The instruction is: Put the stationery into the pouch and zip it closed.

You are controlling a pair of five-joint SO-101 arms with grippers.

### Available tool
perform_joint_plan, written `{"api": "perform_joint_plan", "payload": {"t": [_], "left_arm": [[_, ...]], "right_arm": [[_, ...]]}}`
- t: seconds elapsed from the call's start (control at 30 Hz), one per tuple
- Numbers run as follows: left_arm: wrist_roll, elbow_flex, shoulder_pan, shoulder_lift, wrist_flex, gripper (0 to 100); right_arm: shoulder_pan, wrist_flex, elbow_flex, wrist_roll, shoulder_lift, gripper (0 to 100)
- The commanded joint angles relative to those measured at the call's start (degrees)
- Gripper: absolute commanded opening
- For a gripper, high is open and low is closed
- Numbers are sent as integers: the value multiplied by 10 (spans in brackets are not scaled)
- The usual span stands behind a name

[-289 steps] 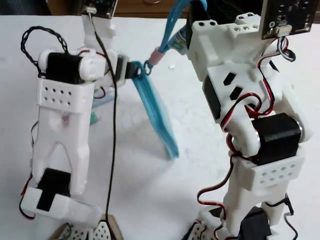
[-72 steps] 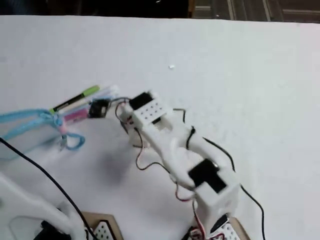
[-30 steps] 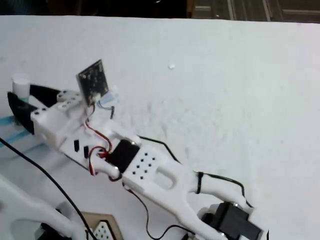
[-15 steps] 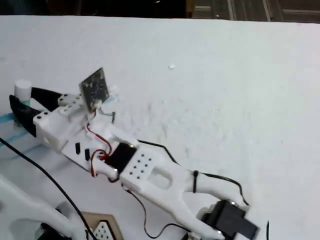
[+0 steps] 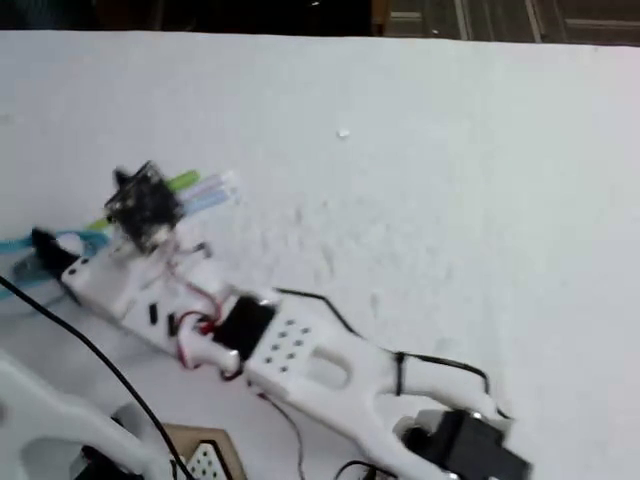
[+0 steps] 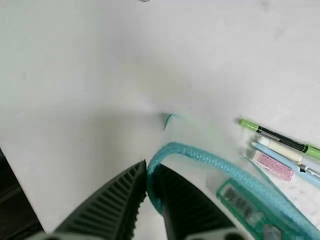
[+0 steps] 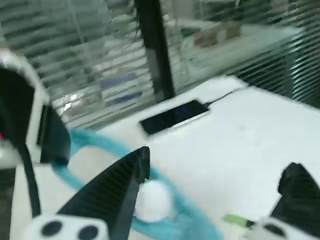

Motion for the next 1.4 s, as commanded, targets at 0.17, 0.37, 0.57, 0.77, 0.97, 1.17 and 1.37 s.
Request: {"api": "perform_joint_plan", "payload": {"t": [0.17,0.37,0.57,0.77,0.97,1.17,1.37], "left_arm": [[-3,3,4,7,-3,21],[-3,3,3,7,-3,22],[-3,3,3,7,-2,22],[-3,3,3,7,-2,22],[-3,3,3,7,-2,22],[-3,3,3,7,-2,22],[-3,3,3,7,-2,22]], "right_arm": [[105,208,-161,-69,-50,401],[139,219,-185,-33,-26,401],[181,331,-225,72,149,400],[195,459,-468,94,427,277],[196,550,-821,-77,691,212],[167,600,-1139,-107,862,208],[127,490,-1111,-36,903,208]]}}
